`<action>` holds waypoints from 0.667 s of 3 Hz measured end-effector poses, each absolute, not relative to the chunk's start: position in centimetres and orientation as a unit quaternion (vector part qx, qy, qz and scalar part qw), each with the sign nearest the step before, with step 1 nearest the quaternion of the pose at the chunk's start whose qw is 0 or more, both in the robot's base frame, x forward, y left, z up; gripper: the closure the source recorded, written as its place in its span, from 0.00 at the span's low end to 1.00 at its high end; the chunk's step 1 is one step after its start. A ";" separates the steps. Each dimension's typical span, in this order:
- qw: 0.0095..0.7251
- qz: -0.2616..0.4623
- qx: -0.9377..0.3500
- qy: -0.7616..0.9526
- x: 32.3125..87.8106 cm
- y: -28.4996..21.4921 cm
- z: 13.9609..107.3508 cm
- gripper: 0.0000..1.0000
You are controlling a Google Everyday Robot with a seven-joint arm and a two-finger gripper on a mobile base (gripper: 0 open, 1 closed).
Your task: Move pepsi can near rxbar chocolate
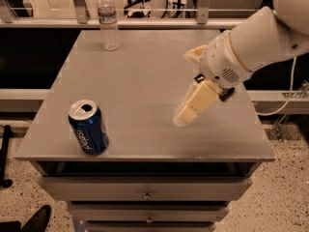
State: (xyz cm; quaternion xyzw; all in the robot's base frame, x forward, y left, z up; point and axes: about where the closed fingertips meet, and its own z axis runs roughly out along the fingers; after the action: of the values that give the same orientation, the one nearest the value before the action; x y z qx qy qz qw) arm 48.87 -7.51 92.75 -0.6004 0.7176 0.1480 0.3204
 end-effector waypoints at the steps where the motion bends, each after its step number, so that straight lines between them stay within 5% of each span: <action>1: 0.329 0.159 -0.598 0.713 48.9 -6.6 93.2 0.00; 2: 0.329 0.159 -0.598 0.713 48.9 -6.6 93.2 0.00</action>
Offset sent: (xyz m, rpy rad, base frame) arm 0.0004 0.0109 0.0055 0.0392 -0.0015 0.0066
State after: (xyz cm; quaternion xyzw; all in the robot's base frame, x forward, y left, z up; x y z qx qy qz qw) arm 48.86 -6.59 93.23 -0.5979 0.7131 0.1593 0.3295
